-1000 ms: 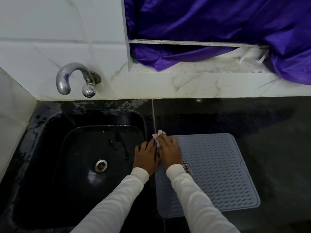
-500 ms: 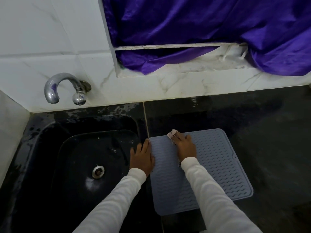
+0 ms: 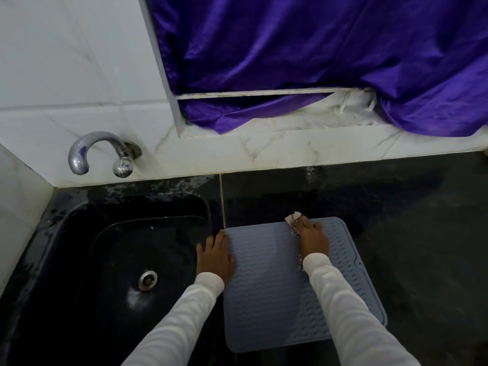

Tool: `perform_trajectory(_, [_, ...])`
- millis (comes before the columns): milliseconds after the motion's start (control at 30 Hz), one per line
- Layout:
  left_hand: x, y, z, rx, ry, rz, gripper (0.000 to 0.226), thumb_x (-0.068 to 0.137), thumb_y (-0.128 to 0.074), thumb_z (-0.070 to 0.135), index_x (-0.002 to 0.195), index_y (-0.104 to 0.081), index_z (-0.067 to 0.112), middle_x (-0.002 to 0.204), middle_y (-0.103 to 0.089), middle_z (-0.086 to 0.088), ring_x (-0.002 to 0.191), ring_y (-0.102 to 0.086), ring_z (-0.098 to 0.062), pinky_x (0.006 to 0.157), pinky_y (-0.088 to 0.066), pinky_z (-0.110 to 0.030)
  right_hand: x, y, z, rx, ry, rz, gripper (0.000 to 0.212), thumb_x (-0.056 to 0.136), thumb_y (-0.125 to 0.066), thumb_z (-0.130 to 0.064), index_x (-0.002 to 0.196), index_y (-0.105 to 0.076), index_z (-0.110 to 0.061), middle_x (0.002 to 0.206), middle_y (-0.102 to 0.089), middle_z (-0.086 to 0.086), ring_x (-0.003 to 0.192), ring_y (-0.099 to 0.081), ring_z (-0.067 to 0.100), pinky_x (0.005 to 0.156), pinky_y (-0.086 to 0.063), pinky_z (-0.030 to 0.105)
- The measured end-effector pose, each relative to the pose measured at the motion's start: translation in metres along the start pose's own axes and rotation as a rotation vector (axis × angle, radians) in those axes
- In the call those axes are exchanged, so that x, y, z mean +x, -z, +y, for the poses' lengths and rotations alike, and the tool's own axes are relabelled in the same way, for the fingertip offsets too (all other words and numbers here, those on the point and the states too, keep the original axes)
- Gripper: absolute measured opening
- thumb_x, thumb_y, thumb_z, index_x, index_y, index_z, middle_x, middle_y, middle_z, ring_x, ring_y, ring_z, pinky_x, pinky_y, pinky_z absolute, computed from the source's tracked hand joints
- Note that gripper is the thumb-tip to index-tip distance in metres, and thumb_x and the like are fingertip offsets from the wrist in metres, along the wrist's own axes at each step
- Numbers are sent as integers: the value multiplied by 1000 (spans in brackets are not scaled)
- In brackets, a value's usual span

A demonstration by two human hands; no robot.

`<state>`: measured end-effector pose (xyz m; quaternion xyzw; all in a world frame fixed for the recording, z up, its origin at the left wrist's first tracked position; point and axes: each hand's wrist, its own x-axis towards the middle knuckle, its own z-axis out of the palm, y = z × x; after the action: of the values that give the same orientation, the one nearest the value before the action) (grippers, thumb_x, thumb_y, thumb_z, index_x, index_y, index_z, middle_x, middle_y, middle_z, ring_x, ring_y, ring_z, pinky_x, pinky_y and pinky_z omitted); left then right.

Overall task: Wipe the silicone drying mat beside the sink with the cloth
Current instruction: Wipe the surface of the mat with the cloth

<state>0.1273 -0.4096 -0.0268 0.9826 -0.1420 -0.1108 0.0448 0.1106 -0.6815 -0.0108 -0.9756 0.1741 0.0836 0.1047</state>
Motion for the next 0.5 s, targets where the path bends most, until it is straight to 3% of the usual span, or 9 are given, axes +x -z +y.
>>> perform_trajectory(133, [1,-3,1,-86,39,39,61,89,-40,38,146,-28,19,150,-31,1,131,-32,-24,108,-26,-49,8,-4,-9,92,40,74,39,96,-45,-23,132,-52,-34,141,-48,-4,117,-48,30,90,-48,42])
perform_trajectory(233, [5,-7,4,-150,49,108,54,91,-40,33,143,-35,18,146,-37,0,128,-36,-24,107,-28,-45,0,-3,-41,158,220,144,44,90,-38,-28,131,-53,-36,131,-56,-5,108,-55,26,89,-46,41])
perform_trajectory(333, [8,-14,13,-177,48,146,55,90,-41,32,142,-36,16,146,-38,-3,130,-35,-25,109,-28,-46,-26,-6,-95,203,463,217,42,88,-39,-24,122,-62,-27,123,-63,-1,93,-53,22,78,-53,35])
perform_trajectory(433, [8,-28,19,-122,51,109,60,92,-46,38,146,-31,16,150,-35,-3,139,-27,-25,114,-22,-48,-41,-34,-128,154,452,53,47,92,-48,-20,138,-48,-26,146,-44,-1,116,-46,31,89,-51,45])
perform_trajectory(500, [6,-34,17,-74,50,107,60,95,-43,40,148,-28,17,153,-31,-3,142,-22,-24,115,-17,-51,-41,-52,-125,95,416,16,60,91,-54,-17,147,-33,-27,156,-28,0,120,-43,38,87,-51,50])
